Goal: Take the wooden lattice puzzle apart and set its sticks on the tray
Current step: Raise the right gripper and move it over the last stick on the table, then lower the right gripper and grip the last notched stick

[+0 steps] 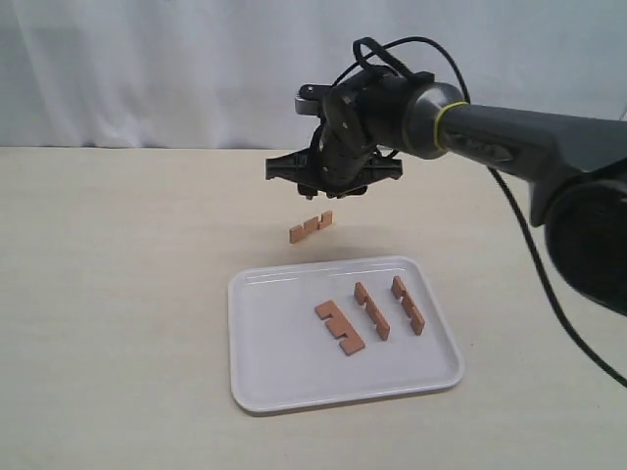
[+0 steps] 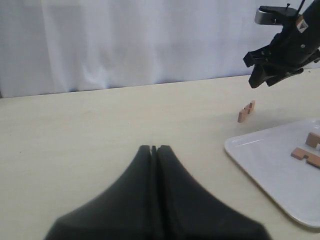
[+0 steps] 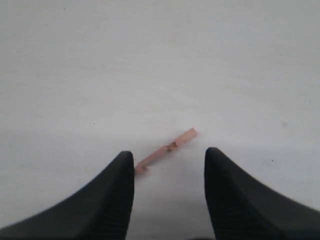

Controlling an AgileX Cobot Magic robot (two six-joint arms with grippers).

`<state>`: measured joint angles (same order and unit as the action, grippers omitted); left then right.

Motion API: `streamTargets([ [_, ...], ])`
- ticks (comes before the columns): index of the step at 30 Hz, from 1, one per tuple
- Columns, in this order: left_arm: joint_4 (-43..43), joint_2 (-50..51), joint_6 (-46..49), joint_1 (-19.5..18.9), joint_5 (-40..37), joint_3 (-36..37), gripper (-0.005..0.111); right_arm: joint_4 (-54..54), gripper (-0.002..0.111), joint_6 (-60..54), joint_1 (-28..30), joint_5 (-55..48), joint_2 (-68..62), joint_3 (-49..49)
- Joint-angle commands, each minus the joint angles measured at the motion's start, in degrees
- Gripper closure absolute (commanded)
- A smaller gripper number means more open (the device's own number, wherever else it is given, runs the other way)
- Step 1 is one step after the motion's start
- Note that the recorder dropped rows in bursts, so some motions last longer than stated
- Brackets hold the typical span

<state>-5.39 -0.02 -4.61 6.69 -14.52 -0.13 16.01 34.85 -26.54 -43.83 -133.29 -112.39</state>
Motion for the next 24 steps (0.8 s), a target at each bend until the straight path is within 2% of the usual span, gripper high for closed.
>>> streamTargets([
  [1, 0.0, 0.0, -0.2, 0.1, 0.7, 0.1, 0.107, -0.3, 0.066, -0.6, 0.0, -7.0, -5.7, -8.8],
  [7, 0.0, 0.0, -0.2, 0.1, 0.7, 0.1, 0.107, -0.7, 0.066, -0.8, 0.0, -9.7, -11.1, -15.8],
  [24, 0.0, 0.0, -0.2, 0.1, 0.7, 0.1, 0.107, -1.9, 0.066, 1.0, 0.0, -7.4, -14.0, -16.2],
])
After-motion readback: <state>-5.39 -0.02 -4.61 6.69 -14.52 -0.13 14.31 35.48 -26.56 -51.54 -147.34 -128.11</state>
